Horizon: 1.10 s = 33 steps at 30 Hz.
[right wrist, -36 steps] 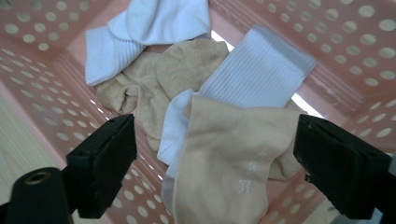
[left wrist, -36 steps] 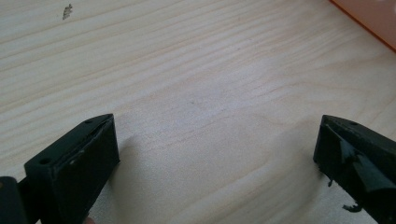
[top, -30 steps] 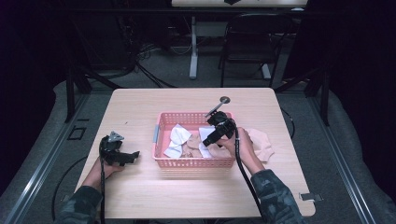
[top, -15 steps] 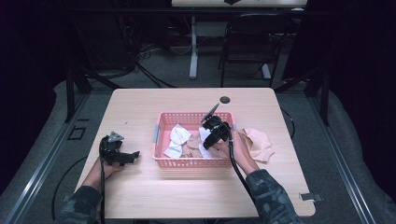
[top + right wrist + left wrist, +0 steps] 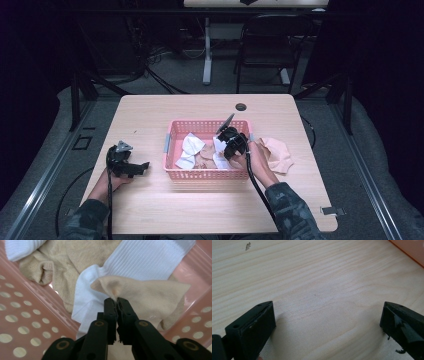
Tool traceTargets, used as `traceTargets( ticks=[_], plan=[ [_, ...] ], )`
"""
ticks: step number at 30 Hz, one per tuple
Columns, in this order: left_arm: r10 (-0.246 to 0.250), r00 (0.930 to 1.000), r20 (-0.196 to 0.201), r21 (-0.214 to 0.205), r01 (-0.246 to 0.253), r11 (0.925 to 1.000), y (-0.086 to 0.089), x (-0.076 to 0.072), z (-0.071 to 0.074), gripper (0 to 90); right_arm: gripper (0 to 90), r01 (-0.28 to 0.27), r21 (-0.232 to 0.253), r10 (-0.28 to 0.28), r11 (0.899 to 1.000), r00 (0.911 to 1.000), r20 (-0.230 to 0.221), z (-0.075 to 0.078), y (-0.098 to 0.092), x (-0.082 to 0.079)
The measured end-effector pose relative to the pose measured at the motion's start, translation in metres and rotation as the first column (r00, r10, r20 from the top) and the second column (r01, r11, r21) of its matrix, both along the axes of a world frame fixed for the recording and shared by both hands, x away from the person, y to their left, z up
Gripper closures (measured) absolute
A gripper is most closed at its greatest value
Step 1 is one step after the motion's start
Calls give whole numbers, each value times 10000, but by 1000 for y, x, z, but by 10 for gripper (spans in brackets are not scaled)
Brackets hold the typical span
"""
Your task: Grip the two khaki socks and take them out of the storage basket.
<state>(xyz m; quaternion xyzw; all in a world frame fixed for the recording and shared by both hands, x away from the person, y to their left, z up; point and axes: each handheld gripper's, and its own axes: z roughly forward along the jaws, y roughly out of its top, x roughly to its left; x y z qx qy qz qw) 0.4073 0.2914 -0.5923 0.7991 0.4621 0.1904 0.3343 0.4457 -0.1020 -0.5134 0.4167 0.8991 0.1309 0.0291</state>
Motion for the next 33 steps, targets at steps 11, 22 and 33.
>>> traceTargets(
  ticks=[11, 22, 33],
  plan=[
    [3, 10000, 1, -3, -3, 10000, 0, 0, 0, 0, 886, -57, 563, 29, 9984, 9987, 512, 23, -15, -7],
    [-46, 10000, 18, 9, 46, 10000, 0, 1, 0, 0, 890, 6, 1116, -105, 9938, 9961, 876, 54, -34, -12],
    [-22, 10000, 42, 14, 22, 10000, 0, 1, 0, 0, 890, 133, 1561, -364, 9876, 9886, 1458, 83, -42, -13]
  ],
)
